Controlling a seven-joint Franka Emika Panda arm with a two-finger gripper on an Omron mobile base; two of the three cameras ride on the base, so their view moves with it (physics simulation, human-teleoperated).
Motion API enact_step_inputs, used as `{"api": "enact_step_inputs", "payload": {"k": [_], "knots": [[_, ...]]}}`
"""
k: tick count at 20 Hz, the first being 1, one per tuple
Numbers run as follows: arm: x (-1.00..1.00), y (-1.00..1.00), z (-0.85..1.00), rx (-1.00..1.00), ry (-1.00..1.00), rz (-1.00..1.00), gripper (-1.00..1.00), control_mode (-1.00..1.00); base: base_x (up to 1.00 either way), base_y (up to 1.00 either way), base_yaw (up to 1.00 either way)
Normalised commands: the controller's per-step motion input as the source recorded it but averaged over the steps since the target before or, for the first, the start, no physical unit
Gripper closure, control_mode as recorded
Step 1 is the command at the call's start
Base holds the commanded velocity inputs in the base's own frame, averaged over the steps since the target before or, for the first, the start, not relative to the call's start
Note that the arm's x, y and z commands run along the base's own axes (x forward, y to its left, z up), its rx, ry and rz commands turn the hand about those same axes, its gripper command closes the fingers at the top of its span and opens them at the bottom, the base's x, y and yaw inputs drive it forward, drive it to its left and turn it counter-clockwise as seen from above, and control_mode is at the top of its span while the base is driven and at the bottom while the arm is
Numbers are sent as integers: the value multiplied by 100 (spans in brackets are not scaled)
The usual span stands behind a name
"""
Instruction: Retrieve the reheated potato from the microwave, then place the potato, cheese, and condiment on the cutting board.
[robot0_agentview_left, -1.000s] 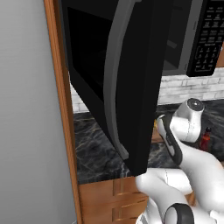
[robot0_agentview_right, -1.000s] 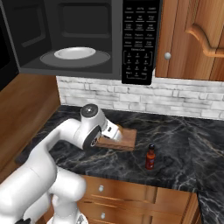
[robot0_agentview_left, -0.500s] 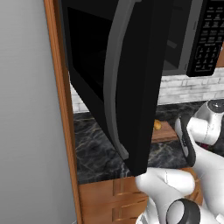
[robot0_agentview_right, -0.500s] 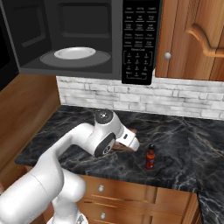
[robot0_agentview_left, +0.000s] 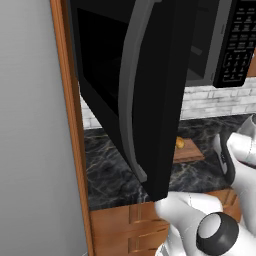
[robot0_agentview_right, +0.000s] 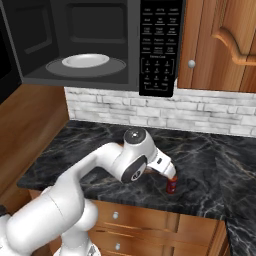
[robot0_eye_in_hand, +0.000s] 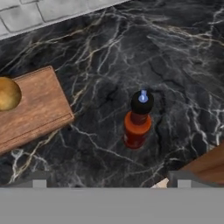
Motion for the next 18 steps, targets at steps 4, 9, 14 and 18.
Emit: {"api": "enact_step_inputs", "payload": {"k": [4, 9, 14, 18], "knots": [[0, -35, 0, -1, 7, -1, -100, -100, 0, 0, 0], [1, -37, -6, -1, 5, 0, -100, -100, 0, 0, 0], [0, -20, -23, 0, 5, 0, -100, -100, 0, 0, 0], [0, 0, -21, 0, 4, 0, -100, -100, 0, 0, 0]]}}
